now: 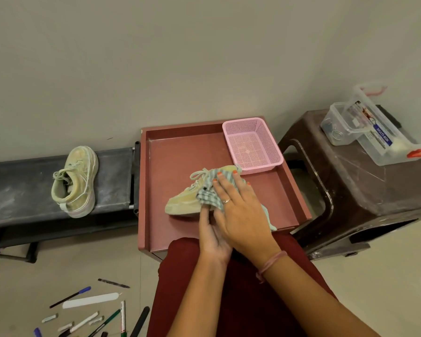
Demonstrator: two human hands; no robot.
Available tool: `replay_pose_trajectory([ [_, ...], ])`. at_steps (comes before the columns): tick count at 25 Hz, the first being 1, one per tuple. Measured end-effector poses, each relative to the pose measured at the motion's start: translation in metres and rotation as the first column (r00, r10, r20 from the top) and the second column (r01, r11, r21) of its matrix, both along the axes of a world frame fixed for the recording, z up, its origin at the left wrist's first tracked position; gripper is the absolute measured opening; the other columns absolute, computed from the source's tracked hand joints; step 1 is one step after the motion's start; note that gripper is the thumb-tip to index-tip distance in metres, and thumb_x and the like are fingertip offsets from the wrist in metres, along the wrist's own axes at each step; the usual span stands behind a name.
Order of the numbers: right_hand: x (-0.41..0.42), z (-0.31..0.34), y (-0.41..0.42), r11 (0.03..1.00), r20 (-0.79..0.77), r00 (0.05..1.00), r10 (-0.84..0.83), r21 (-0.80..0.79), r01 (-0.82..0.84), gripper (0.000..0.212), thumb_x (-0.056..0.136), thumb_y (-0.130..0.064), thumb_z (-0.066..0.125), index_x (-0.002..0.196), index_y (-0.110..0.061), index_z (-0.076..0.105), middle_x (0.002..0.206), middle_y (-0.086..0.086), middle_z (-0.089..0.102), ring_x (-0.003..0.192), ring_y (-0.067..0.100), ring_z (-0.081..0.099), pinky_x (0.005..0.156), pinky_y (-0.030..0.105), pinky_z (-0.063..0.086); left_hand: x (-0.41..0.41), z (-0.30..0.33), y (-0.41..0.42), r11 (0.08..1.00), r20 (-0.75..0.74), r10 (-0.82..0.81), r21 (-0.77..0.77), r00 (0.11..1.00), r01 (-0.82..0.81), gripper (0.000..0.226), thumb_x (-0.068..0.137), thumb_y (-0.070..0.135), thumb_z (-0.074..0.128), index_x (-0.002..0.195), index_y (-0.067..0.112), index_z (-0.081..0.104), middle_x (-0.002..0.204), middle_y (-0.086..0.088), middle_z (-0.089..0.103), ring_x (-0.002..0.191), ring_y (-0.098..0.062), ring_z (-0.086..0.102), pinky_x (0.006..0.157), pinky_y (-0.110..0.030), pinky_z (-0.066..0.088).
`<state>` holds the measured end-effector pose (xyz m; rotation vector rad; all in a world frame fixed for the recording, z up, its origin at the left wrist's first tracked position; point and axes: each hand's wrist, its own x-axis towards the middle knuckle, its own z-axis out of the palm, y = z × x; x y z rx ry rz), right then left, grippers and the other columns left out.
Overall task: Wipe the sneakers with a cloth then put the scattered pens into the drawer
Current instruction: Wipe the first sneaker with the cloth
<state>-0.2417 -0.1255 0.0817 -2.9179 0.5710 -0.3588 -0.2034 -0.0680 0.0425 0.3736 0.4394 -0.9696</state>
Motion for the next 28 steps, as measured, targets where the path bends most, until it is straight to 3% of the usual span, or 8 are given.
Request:
replay_pose_trajectory([
  [6, 0.029, 0.016, -0.019, 0.899, 0.045, 0.987, -0.152, 0.422, 0.119, 0.046, 0.097, -0.018, 0.032, 0.142, -0.011, 0.04, 0.149, 0.0, 0.035, 0.143, 0.02, 0.018, 0.119, 0.027, 0.011, -0.001, 0.011, 0.003, 0.982, -0.039, 0.049, 0.185, 0.998, -0.041, 0.05, 0.075, 0.031, 0.07, 0.119, 0.011, 0.061, 0.099, -0.016, 0.072, 0.092, -0.026, 0.069, 0.079, -0.041, 0.059],
  [8, 0.033, 0.021, -0.029, 0.747, 0.084, 0.946, -0.313, 0.636, 0.191, 0.029, 0.096, -0.014, 0.036, 0.109, -0.01, 0.061, 0.118, 0.007, 0.058, 0.114, 0.022, 0.05, 0.098, 0.03, 0.039, -0.006, 0.016, 0.005, 0.976, -0.087, 0.048, 0.216, 0.995, -0.028, 0.042, 0.079, 0.028, 0.071, 0.115, 0.01, 0.06, 0.099, -0.021, 0.067, 0.092, -0.029, 0.067, 0.075, -0.042, 0.06],
  [10, 0.035, 0.03, -0.039, 0.511, 0.002, 0.888, -0.459, 0.819, 0.262, 0.026, 0.095, -0.016, 0.038, 0.073, -0.011, 0.051, 0.079, 0.007, 0.055, 0.073, 0.02, 0.049, 0.066, 0.028, 0.036, -0.007, 0.018, 0.008, 0.97, -0.102, 0.048, 0.242, 0.994, -0.022, 0.038, 0.081, 0.029, 0.071, 0.112, 0.01, 0.06, 0.101, -0.023, 0.066, 0.096, -0.033, 0.067, 0.08, -0.046, 0.058],
  [13, 0.03, 0.037, -0.035, 0.347, 0.031, 0.894, -0.447, 0.927, 0.141, 0.024, 0.096, -0.022, 0.04, 0.079, -0.014, 0.055, 0.078, 0.007, 0.055, 0.066, 0.013, 0.049, 0.061, 0.028, 0.039, -0.005, 0.022, 0.011, 0.963, -0.119, 0.101, 0.262, 0.988, -0.067, 0.038, 0.082, 0.029, 0.071, 0.112, 0.01, 0.059, 0.096, -0.023, 0.07, 0.099, -0.035, 0.066, 0.079, -0.048, 0.058],
  [15, 0.016, 0.03, -0.013, 0.553, 0.162, 0.942, -0.295, 0.833, 0.029, 0.027, 0.099, -0.024, 0.037, 0.112, -0.019, 0.06, 0.115, 0.002, 0.06, 0.102, 0.007, 0.056, 0.086, 0.02, 0.044, -0.003, 0.024, 0.013, 0.965, -0.112, 0.137, 0.239, 0.984, -0.107, 0.043, 0.082, 0.031, 0.07, 0.117, 0.01, 0.059, 0.102, -0.019, 0.071, 0.1, -0.033, 0.066, 0.072, -0.044, 0.06],
  [18, -0.013, 0.02, 0.012, 0.868, 0.179, 0.984, 0.003, 0.489, -0.092, 0.052, 0.097, -0.025, 0.035, 0.148, -0.025, 0.024, 0.155, -0.019, 0.011, 0.146, 0.005, 0.002, 0.113, 0.01, 0.005, 0.0, 0.021, 0.019, 0.978, -0.117, 0.156, 0.157, 0.981, -0.137, 0.055, 0.08, 0.035, 0.071, 0.126, 0.009, 0.058, 0.121, -0.014, 0.066, 0.097, -0.028, 0.07, 0.065, -0.04, 0.061],
  [22, -0.015, 0.022, 0.007, 0.951, 0.052, 0.998, 0.027, 0.306, -0.041, 0.057, 0.094, -0.032, 0.025, 0.149, -0.019, 0.02, 0.155, -0.015, 0.006, 0.147, 0.011, -0.005, 0.113, 0.011, -0.004, -0.005, 0.014, 0.023, 0.985, -0.123, 0.125, 0.131, 0.985, -0.108, 0.058, 0.078, 0.034, 0.073, 0.129, 0.012, 0.057, 0.121, -0.015, 0.066, 0.106, -0.03, 0.067, 0.077, -0.044, 0.059],
  [28, 0.041, 0.026, 0.005, 0.998, -0.134, 0.991, -0.021, -0.057, 0.013, 0.06, 0.087, -0.039, 0.025, 0.125, -0.009, 0.06, 0.13, 0.004, 0.06, 0.132, 0.03, 0.043, 0.111, 0.048, 0.032, -0.006, 0.014, 0.022, 0.987, -0.117, 0.106, 0.13, 0.987, -0.09, 0.054, 0.085, 0.036, 0.064, 0.131, 0.009, 0.054, 0.117, -0.017, 0.067, 0.105, -0.03, 0.067, 0.094, -0.047, 0.052],
])
